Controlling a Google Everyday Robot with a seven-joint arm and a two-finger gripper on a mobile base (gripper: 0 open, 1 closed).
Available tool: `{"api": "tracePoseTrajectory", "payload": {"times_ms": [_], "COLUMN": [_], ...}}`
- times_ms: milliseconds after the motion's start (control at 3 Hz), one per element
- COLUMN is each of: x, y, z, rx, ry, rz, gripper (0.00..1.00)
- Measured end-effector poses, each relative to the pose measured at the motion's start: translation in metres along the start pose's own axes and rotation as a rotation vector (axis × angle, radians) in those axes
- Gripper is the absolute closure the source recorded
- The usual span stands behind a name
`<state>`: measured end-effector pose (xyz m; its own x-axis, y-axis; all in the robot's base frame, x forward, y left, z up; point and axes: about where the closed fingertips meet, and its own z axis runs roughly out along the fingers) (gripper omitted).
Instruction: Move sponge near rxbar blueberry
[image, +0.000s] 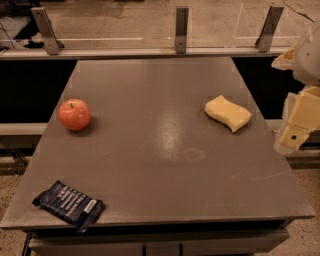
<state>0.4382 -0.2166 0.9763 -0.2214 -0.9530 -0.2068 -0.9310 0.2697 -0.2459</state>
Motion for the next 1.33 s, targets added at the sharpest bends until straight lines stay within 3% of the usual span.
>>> {"api": "tracePoseTrajectory", "payload": {"times_ms": [333, 667, 1333], "x": [0.0, -0.004, 0.001], "y": [0.0, -0.024, -0.103], "z": [0.0, 0.014, 0.09], "rx": [0.0, 0.018, 0.081], "ry": [0.0, -0.03, -0.179], "rz": [0.0, 0.068, 0.339], "gripper": [0.0, 0.0, 0.0]}}
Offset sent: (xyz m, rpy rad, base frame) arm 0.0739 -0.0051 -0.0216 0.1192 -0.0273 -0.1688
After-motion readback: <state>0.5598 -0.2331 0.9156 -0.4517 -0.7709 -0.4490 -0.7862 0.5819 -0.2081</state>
